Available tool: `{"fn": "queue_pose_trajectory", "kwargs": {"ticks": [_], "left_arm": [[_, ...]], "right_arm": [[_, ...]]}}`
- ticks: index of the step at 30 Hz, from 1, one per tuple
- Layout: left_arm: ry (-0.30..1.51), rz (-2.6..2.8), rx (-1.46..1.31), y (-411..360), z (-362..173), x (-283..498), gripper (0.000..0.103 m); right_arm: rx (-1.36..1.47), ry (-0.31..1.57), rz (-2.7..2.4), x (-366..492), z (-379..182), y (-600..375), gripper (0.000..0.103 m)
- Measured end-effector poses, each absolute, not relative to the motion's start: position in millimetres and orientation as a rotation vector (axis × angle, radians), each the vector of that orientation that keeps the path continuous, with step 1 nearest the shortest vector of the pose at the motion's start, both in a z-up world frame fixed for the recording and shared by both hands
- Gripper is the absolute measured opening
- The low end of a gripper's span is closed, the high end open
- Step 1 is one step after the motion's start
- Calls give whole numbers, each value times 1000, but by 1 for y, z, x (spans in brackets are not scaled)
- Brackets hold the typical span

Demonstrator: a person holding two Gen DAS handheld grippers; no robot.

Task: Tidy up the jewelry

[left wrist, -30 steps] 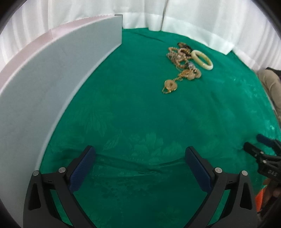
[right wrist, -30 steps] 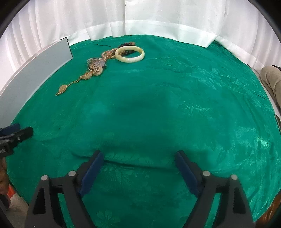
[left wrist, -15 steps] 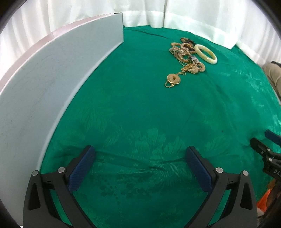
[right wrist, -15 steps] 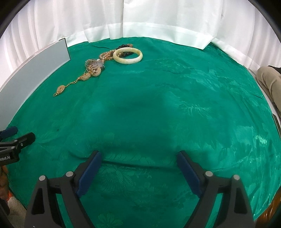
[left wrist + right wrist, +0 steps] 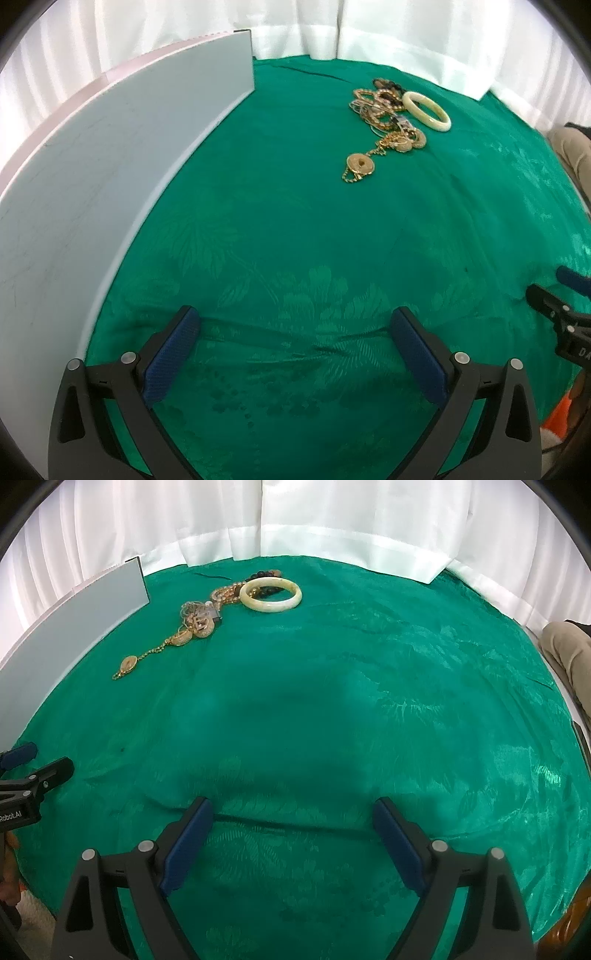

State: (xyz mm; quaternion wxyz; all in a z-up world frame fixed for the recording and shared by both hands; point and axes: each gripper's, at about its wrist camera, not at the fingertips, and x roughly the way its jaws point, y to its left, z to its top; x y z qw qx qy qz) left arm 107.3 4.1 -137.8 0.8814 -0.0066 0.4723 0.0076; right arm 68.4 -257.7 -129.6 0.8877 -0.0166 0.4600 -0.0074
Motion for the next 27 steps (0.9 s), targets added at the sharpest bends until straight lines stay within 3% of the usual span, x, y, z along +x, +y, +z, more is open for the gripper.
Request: {"fn": "queue_pose_trajectory", "kwargs": {"ticks": [27], "left_arm": [[1042,-36,-4,6,-135,115,102]], "right_arm": [[-40,975,-6,70,-129,-259,90]]}}
